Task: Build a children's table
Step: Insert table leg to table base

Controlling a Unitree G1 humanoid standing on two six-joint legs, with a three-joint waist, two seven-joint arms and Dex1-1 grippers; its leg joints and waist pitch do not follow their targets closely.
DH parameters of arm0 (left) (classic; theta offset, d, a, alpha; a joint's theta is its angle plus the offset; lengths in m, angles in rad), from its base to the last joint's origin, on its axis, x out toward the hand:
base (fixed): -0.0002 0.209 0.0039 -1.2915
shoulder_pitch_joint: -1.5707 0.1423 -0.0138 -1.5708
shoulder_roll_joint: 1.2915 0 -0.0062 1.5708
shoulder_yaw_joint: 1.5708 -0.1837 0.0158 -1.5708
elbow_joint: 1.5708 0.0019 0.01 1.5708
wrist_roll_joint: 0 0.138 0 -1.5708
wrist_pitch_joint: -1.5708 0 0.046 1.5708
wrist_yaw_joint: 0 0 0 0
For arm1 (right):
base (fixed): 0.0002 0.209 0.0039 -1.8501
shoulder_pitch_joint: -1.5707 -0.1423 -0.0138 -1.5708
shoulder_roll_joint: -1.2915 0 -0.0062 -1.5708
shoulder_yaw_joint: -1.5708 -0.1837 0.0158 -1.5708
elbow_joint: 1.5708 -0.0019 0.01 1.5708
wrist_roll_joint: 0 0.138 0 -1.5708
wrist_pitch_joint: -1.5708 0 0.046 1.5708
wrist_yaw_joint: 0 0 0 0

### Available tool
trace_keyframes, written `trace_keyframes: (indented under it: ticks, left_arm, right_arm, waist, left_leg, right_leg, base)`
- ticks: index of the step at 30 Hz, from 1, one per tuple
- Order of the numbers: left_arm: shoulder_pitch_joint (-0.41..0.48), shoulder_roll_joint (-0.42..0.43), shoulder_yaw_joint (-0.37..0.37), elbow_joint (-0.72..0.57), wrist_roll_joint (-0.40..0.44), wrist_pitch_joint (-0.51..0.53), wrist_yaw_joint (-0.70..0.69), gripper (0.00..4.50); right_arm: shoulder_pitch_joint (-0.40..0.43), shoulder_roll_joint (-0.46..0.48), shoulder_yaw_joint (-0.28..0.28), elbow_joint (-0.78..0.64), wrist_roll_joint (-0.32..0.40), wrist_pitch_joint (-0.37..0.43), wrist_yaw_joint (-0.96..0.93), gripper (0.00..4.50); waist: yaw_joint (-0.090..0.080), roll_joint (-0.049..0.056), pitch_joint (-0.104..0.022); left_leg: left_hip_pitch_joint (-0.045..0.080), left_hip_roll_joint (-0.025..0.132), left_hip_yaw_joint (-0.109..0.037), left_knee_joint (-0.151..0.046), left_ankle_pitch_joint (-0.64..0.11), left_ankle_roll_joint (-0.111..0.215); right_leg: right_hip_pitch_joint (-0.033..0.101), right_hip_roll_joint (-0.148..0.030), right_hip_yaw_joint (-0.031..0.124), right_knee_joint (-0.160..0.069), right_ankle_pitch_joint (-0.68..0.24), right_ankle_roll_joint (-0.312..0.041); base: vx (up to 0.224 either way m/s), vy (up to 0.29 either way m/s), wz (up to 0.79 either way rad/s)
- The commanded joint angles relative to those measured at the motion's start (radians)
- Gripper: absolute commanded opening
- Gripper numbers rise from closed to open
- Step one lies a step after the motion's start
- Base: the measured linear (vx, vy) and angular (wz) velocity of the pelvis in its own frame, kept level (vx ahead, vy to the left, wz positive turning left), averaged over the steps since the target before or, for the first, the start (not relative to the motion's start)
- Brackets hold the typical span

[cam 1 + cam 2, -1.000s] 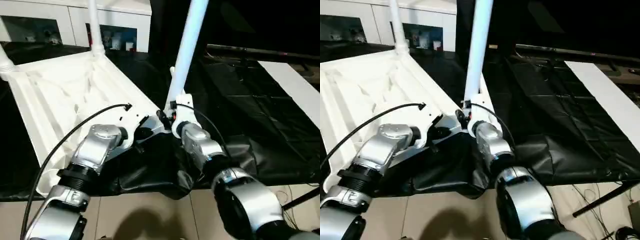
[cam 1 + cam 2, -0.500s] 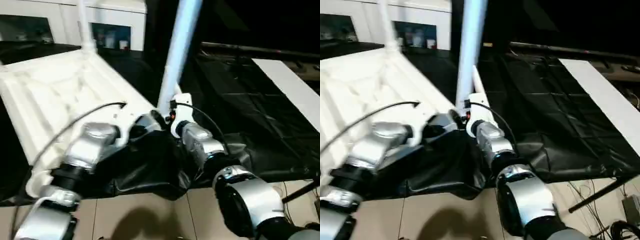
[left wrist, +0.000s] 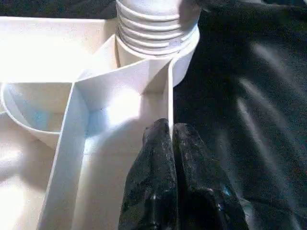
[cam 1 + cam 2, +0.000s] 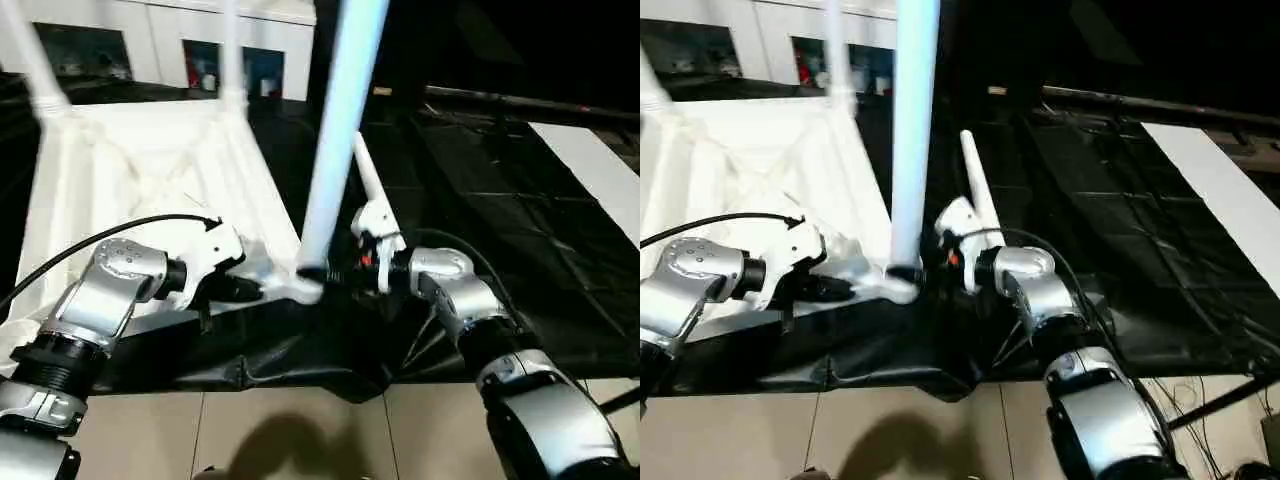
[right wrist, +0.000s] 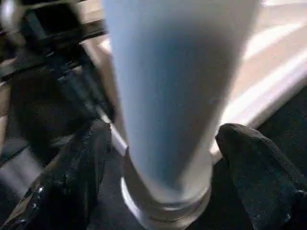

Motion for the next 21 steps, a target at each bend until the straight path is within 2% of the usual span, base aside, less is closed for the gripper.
trace_keyframes:
  ticks: [1,4,6,10,16,17,21]
  left_arm:
    - [-0.004,-0.004,-0.035,-0.005,-0.005,-0.016,-0.039,0.0]
    - [-0.009,0.0,-0.038,0.002,-0.014,-0.024,-0.049,0.0]
    - [-0.011,-0.001,-0.038,0.004,-0.016,-0.025,-0.057,0.0]
    - [-0.016,-0.004,-0.037,0.009,-0.012,-0.026,-0.069,0.0]
    - [-0.02,0.0,-0.04,0.015,-0.017,-0.029,-0.077,0.0]
    - [-0.019,0.001,-0.04,0.015,-0.018,-0.028,-0.077,0.0]
    - [-0.012,0.005,-0.041,0.009,-0.017,-0.026,-0.083,0.0]
  right_arm:
    - [0.01,-0.025,0.015,-0.033,-0.008,0.014,0.026,3.83]
    - [0.016,-0.024,0.022,-0.041,-0.011,0.017,0.036,3.83]
    - [0.016,-0.02,0.026,-0.032,-0.022,0.012,0.037,3.83]
    - [0.016,-0.016,0.035,-0.015,-0.044,0.003,0.023,3.46]
    - [0.016,-0.008,0.027,-0.01,-0.034,0.016,0.002,2.92]
    - [0.015,-0.007,0.027,-0.005,-0.035,0.014,-0.001,2.72]
    - [0.017,-0.001,0.025,0.006,-0.04,0.011,-0.011,2.63]
  waist:
    - [-0.003,0.032,-0.062]
    - [-0.003,0.03,-0.062]
    - [-0.003,0.033,-0.063]
    - [-0.002,0.032,-0.064]
    - [-0.002,0.033,-0.064]
    - [-0.002,0.032,-0.064]
    - [-0.002,0.033,-0.064]
  left_leg:
    - [0.009,0.026,0.0,-0.061,-0.113,0.02]
    - [0.006,0.025,0.0,-0.061,-0.117,0.013]
    - [0.007,0.026,-0.001,-0.061,-0.115,0.007]
    - [0.007,0.024,0.0,-0.06,-0.105,0.005]
    - [0.007,0.024,-0.001,-0.061,-0.112,0.002]
    - [0.007,0.025,-0.001,-0.061,-0.112,0.001]
    - [0.007,0.025,-0.002,-0.061,-0.117,0.001]
  right_leg:
    - [0.063,-0.086,0.071,-0.064,-0.02,-0.204]
    - [0.065,-0.087,0.071,-0.065,-0.032,-0.202]
    - [0.063,-0.086,0.071,-0.064,-0.031,-0.202]
    - [0.065,-0.086,0.071,-0.062,-0.008,-0.206]
    - [0.065,-0.086,0.071,-0.063,-0.017,-0.202]
    - [0.066,-0.086,0.071,-0.063,-0.017,-0.202]
    - [0.065,-0.086,0.071,-0.063,-0.023,-0.201]
  base:
    - [0.0,0.0,0.0]
    - [0.0,0.0,0.0]
    - [0.0,0.0,0.0]
    - [0.0,0.0,0.0]
    - [0.0,0.0,0.0]
    - [0.0,0.0,0.0]
    - [0.0,0.0,0.0]
